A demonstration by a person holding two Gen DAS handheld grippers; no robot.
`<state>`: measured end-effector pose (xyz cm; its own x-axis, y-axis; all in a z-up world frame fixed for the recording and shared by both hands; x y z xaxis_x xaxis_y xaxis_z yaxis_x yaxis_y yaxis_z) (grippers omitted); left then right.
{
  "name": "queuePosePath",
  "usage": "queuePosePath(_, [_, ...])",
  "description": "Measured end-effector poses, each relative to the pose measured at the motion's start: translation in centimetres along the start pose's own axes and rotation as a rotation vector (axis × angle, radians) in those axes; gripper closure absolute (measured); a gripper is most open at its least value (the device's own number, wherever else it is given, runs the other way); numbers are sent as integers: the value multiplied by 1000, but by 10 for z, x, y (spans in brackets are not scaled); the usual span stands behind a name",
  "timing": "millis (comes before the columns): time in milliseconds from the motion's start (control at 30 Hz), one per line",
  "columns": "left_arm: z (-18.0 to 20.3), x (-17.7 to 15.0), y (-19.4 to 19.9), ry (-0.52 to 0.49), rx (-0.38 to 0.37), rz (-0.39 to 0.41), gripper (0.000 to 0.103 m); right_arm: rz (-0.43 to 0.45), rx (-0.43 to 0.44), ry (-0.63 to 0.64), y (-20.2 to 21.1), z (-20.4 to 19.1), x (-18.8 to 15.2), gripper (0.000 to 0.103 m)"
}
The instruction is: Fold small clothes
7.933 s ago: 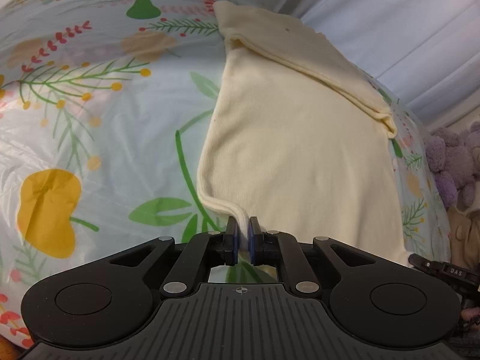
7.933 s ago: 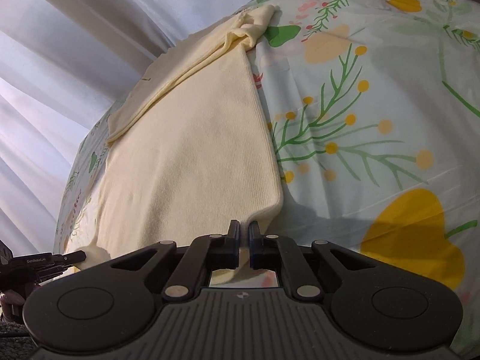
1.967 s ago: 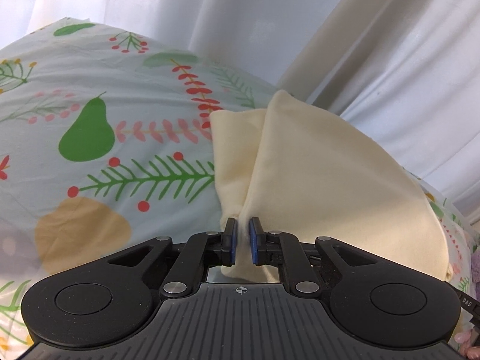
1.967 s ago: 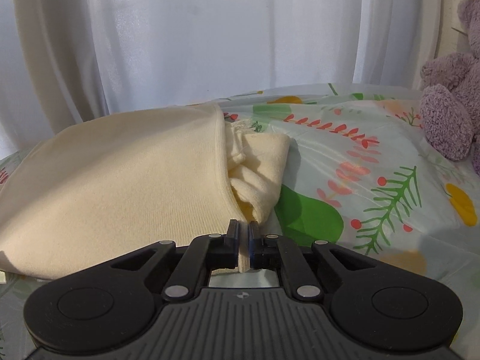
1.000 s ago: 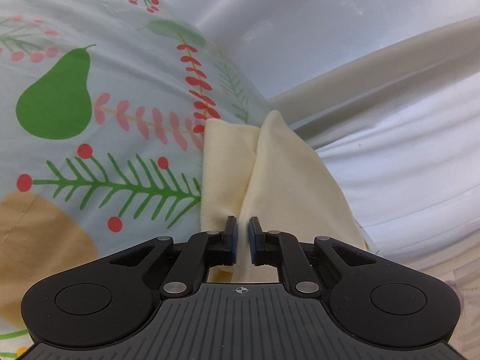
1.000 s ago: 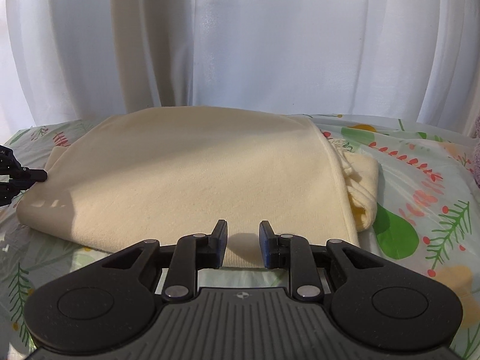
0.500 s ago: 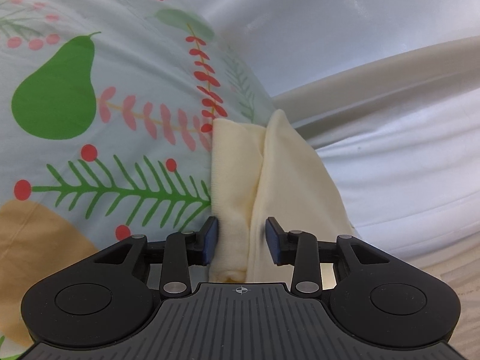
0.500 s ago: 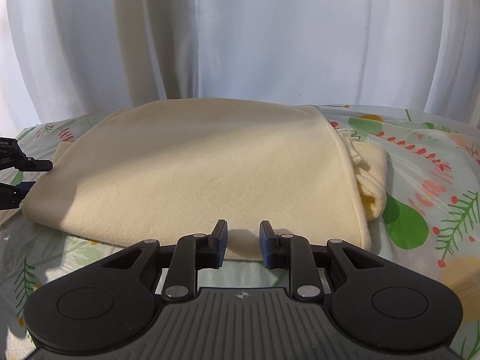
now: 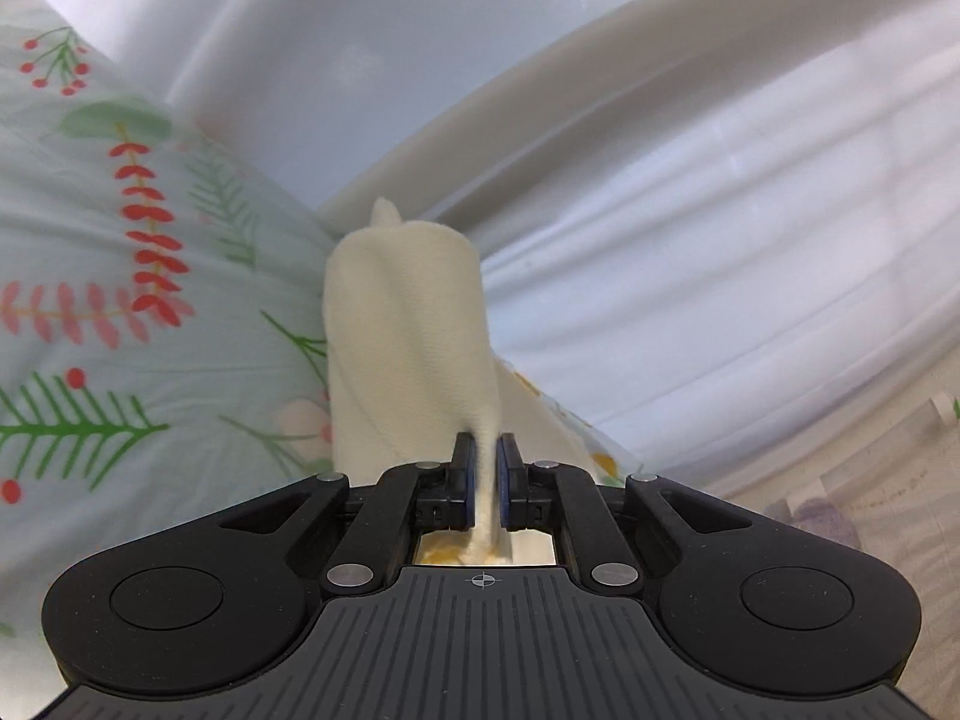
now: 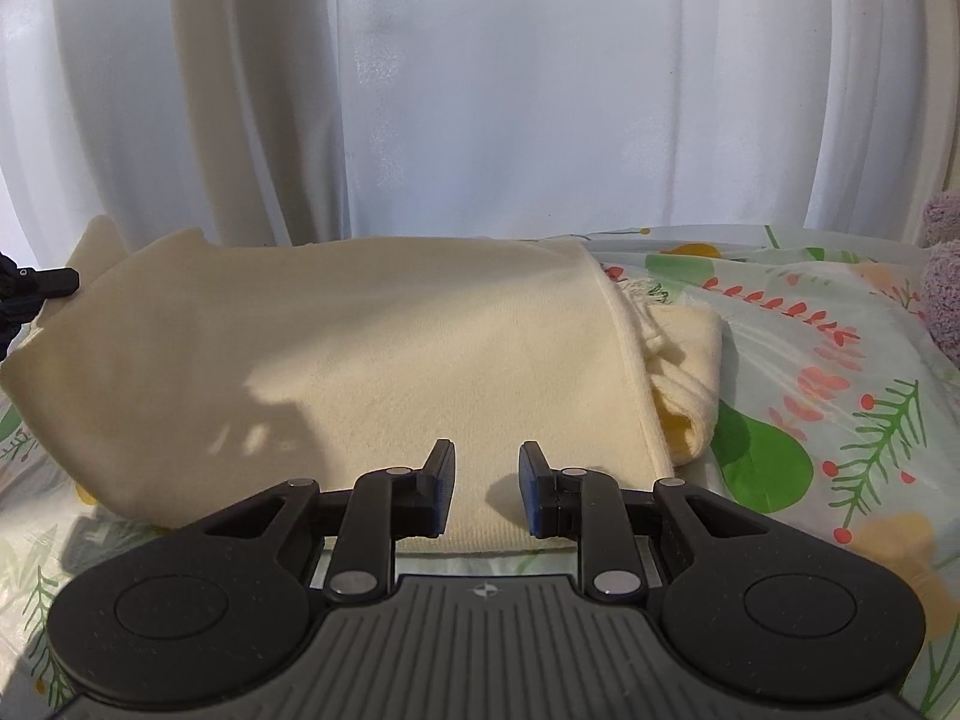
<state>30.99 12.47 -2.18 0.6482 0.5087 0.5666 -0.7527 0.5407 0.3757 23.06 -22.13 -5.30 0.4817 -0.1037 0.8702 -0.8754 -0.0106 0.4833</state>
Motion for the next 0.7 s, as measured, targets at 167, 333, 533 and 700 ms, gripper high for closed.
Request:
queuePosePath(167, [30, -50, -58, -141, 54, -136, 94, -6, -11, -19, -1, 5, 1, 81])
queuePosePath(333, [32, -79, -79, -163, 88, -178, 90, -36, -12, -17, -3, 9, -4, 81])
queuePosePath(533, [48, -56, -37, -215, 66, -102, 85, -39, 1, -34, -4, 12, -4, 81])
queuePosePath(700, [28, -54, -38, -203, 165, -102, 82, -37, 24, -37, -9, 6, -1, 81])
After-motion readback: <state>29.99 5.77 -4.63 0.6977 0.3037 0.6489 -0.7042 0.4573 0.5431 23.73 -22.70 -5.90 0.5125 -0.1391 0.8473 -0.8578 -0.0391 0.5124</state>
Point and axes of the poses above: each gripper's, at about its wrist camera, not at the fingertips, and y roughly against the way its jaws point, z to its right, x to its top, the point moved 2 cm from there along -y, roughly the way its jaws point, and after that the axes turned 9 degrees about z, right-handed, at the moved point
